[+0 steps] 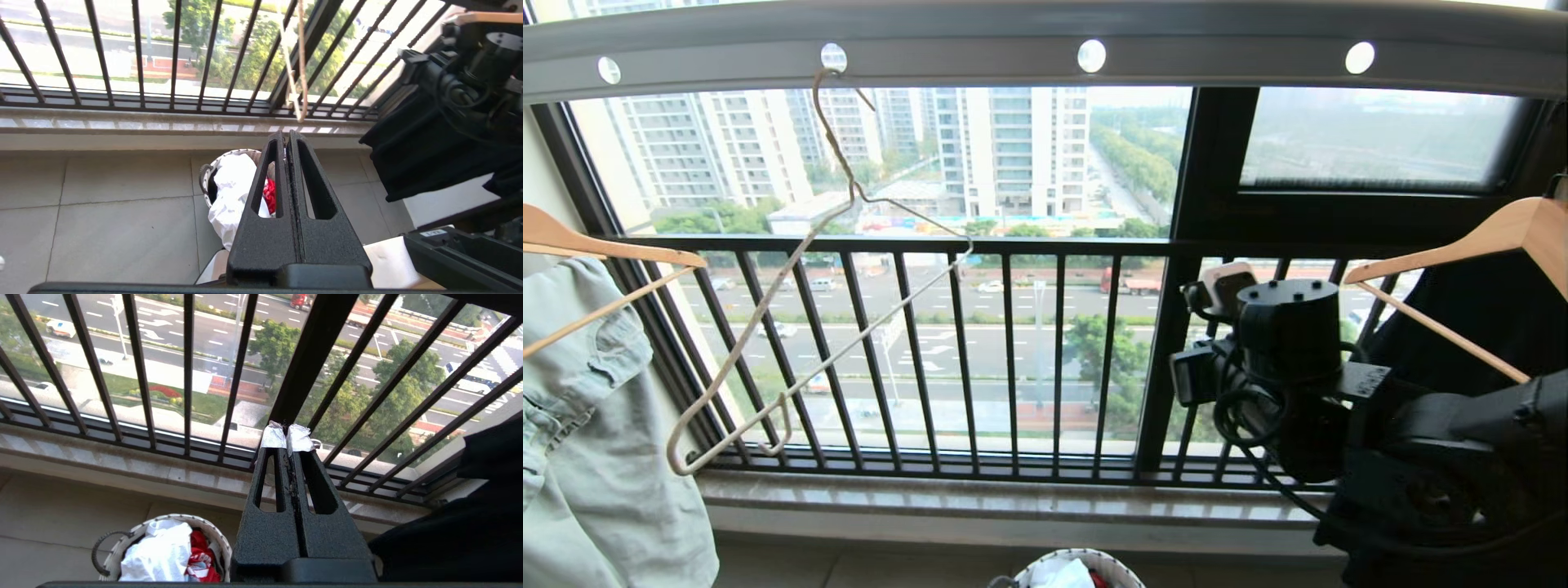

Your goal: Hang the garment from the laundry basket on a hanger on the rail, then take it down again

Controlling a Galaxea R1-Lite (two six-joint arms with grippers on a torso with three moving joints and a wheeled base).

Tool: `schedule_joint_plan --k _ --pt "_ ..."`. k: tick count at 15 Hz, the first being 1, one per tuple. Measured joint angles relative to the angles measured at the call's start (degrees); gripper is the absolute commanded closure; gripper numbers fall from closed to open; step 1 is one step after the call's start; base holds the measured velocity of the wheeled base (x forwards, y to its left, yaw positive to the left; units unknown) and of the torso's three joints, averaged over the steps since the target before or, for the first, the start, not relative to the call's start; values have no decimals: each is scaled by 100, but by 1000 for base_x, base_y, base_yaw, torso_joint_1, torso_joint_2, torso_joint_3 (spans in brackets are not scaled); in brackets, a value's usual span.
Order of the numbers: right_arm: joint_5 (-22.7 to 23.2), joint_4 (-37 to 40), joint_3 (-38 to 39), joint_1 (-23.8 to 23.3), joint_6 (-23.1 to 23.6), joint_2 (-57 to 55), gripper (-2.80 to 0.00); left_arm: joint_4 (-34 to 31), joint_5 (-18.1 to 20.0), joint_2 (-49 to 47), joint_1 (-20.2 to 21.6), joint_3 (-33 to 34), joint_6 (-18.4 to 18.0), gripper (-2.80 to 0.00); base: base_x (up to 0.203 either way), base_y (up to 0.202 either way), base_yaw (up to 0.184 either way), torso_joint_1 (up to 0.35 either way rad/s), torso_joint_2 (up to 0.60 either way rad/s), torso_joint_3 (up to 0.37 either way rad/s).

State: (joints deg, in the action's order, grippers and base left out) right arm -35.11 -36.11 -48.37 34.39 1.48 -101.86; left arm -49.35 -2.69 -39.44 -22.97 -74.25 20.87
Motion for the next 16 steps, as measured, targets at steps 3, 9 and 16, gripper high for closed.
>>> schedule_joint_plan --k 3,9,16 --pt "-241 215 874 -25 12 1263 0 304 2 676 952 637 -29 0 0 0 0 0 0 0" --pt "-833 1881 1640 -1388 61 4375 0 967 22 1870 1923 2126 -29 0 0 0 0 0 0 0" --pt "-1223 5003 1486 -2963 332 7523 0 1823 44 3431 2220 4646 -619 0 0 0 0 0 0 0"
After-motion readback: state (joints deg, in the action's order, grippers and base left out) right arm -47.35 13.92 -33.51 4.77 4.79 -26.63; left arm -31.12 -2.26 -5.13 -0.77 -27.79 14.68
